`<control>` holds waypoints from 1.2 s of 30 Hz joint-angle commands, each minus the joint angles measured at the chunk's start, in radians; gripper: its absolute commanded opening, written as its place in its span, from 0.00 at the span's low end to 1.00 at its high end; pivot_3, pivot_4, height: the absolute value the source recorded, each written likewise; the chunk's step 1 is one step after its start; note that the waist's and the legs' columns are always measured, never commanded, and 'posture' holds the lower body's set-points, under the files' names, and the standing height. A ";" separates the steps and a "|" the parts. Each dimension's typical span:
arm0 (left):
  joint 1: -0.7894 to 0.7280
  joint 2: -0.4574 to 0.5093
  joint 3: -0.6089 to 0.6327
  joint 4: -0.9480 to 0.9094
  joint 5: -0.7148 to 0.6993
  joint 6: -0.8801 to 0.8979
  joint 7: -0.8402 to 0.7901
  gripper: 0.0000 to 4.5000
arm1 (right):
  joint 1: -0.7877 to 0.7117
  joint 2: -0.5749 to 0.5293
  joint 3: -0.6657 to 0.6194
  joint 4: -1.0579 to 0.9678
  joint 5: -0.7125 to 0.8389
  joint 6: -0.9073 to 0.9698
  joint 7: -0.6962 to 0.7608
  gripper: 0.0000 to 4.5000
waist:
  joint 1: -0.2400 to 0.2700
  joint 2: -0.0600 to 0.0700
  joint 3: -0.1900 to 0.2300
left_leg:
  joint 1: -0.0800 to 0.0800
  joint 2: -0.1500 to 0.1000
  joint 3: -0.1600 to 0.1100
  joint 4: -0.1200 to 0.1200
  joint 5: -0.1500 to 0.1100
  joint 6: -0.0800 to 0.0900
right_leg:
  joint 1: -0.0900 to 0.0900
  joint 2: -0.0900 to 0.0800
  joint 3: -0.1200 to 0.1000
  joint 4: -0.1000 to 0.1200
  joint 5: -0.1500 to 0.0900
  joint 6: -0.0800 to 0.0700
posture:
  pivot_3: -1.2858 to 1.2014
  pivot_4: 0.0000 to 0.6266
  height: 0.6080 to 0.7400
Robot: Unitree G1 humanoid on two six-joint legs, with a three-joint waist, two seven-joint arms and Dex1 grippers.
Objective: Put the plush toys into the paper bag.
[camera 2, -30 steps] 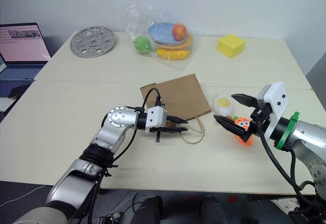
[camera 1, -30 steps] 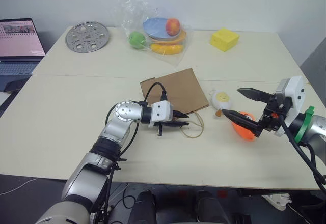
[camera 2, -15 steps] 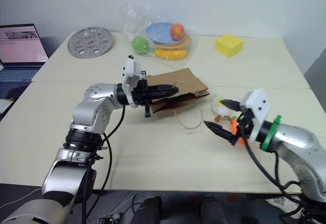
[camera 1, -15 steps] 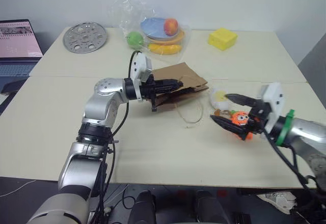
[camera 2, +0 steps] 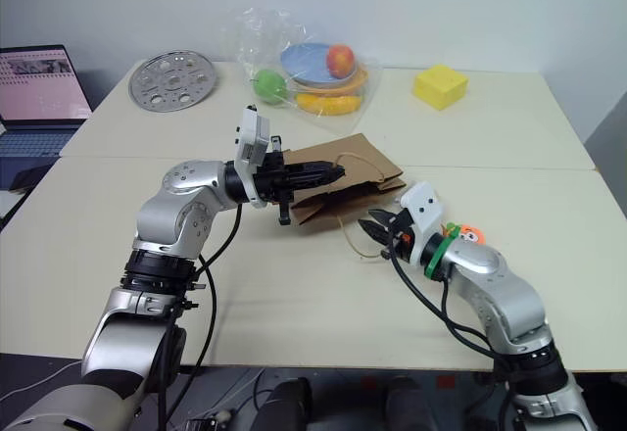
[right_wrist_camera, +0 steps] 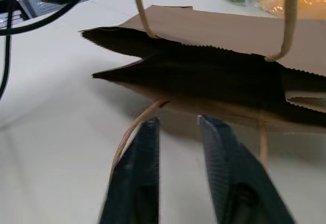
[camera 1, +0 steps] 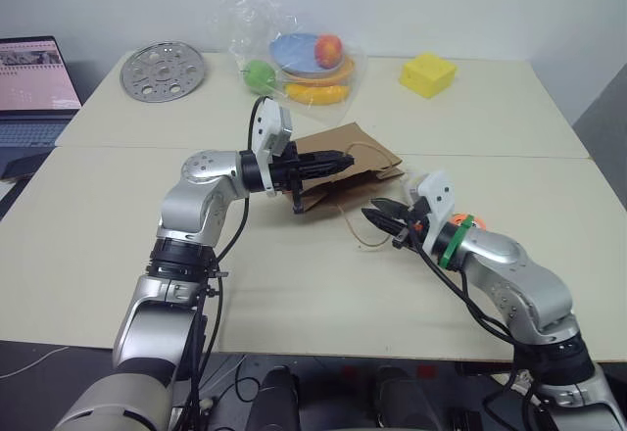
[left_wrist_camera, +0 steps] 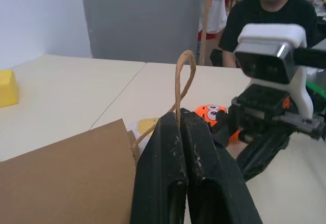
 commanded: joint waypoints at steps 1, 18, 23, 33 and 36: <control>0.001 0.002 0.022 -0.070 -0.024 0.004 0.008 0.00 | -0.056 0.064 -0.014 0.039 -0.047 -0.064 -0.054 0.01 | -0.001 0.000 0.000 | 0.000 0.000 0.000 0.000 0.000 0.000 | 0.000 0.000 0.000 0.000 0.000 0.000 | 0.52 0.24 1.00; -0.027 -0.010 0.039 -0.134 -0.094 0.101 0.031 0.00 | -0.259 0.345 0.061 0.425 -0.281 -0.166 -0.220 0.01 | -0.005 0.000 0.000 | 0.000 0.000 0.000 -0.001 0.000 0.000 | -0.001 0.000 0.000 0.001 0.000 0.000 | 0.52 0.24 1.00; -0.121 -0.008 0.098 -0.030 -0.090 0.118 0.104 0.00 | -0.190 0.336 0.112 0.457 -0.294 -0.092 -0.164 0.01 | 0.000 0.000 0.000 | 0.000 0.000 -0.001 -0.001 0.000 0.000 | -0.001 0.000 -0.001 0.001 0.000 0.000 | 0.52 0.24 1.00; -0.281 0.012 0.241 0.151 -0.084 0.045 0.266 0.00 | -0.159 0.346 0.112 0.456 -0.326 -0.033 -0.186 0.01 | -0.004 0.000 0.000 | 0.000 0.000 0.000 -0.001 0.000 0.000 | -0.002 0.000 0.000 0.002 0.000 0.000 | 0.52 0.24 1.00; -0.286 0.020 0.242 0.129 -0.071 0.025 0.275 0.00 | -0.163 0.365 0.106 0.462 -0.340 -0.027 -0.207 0.01 | -0.004 0.000 0.000 | 0.000 0.000 0.000 -0.001 0.000 0.000 | -0.002 0.000 0.000 0.002 0.000 0.000 | 0.52 0.24 1.00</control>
